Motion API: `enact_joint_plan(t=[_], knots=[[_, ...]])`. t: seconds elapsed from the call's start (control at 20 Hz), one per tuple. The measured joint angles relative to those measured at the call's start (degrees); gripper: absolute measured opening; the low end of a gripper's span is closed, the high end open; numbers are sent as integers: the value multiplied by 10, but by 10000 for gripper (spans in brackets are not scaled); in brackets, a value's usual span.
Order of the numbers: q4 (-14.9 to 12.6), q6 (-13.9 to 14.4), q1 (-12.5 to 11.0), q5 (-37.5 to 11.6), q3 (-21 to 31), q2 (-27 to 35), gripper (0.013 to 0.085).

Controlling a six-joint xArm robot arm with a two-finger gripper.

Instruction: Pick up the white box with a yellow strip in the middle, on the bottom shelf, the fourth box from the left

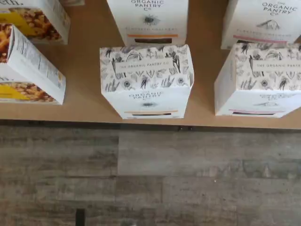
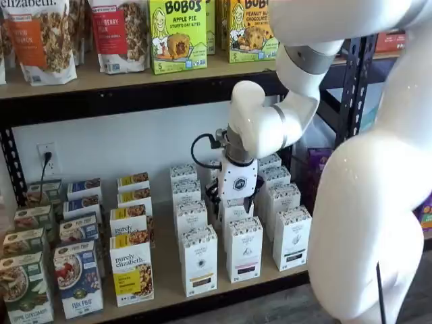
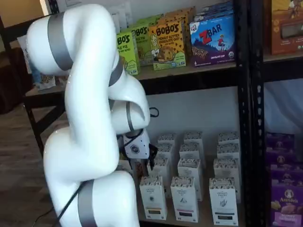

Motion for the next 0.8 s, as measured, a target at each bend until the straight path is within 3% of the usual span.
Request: enact_joint_plan(t=[0.25,0.8], knots=[[-2,-2,-4,-8,-32,44,850],[20,-21,-1,-38,-99,147,850]])
